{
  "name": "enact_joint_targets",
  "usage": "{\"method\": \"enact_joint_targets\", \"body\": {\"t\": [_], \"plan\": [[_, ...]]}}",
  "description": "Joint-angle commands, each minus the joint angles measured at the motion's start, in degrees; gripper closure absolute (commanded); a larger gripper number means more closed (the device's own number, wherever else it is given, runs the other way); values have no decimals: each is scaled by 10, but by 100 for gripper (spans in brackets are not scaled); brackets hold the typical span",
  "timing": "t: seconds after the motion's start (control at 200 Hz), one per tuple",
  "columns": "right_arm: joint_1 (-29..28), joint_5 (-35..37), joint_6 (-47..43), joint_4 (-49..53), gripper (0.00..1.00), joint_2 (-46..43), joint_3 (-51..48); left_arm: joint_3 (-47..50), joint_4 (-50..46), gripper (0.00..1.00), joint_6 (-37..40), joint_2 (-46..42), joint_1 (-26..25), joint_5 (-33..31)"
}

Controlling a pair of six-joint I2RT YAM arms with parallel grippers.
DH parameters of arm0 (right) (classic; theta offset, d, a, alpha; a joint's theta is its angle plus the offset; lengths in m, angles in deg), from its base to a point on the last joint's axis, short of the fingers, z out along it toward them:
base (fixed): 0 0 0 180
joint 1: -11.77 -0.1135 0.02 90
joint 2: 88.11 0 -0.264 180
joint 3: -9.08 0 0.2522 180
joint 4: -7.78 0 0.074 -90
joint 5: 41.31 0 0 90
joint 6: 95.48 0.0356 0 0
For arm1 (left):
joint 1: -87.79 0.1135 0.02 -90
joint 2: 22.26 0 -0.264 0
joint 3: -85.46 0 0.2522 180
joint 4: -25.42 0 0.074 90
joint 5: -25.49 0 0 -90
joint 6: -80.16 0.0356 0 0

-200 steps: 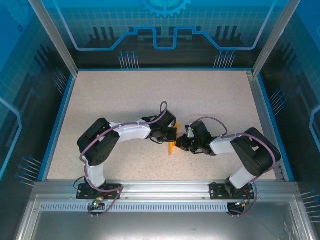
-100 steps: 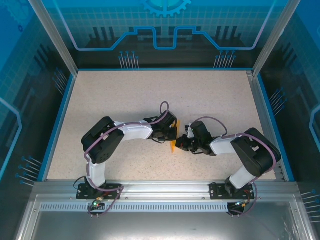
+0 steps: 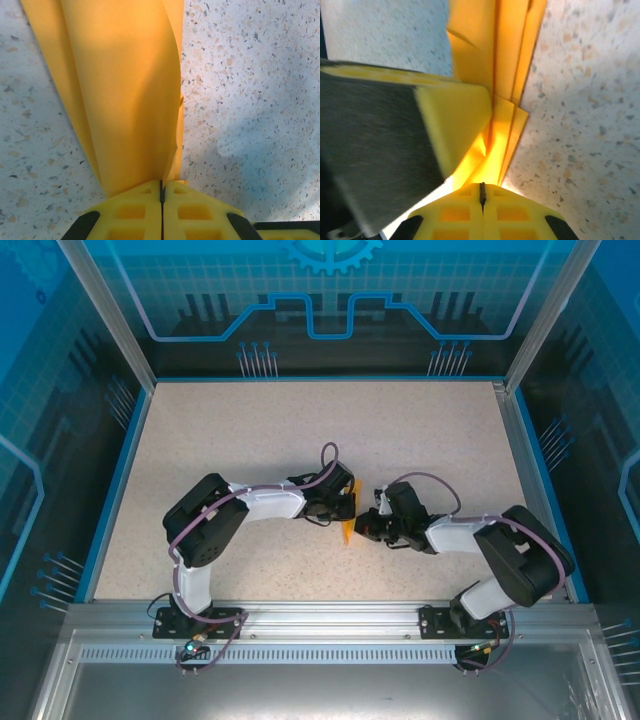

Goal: Fold a paper plane with a square sheet of paper (pick it up from the middle)
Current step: Fold the wing for the fifth time at the center of the table.

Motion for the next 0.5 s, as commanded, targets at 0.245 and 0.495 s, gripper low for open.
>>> {"method": "enact_joint_targets", "body": {"t": [0.245,0.495], "plan": [[44,5,2,70,100,19,45,-14,-6,93,10,10,1,13],[52,-3,11,48,100,68,67,-15,-1,93,5,6,1,13]]}}
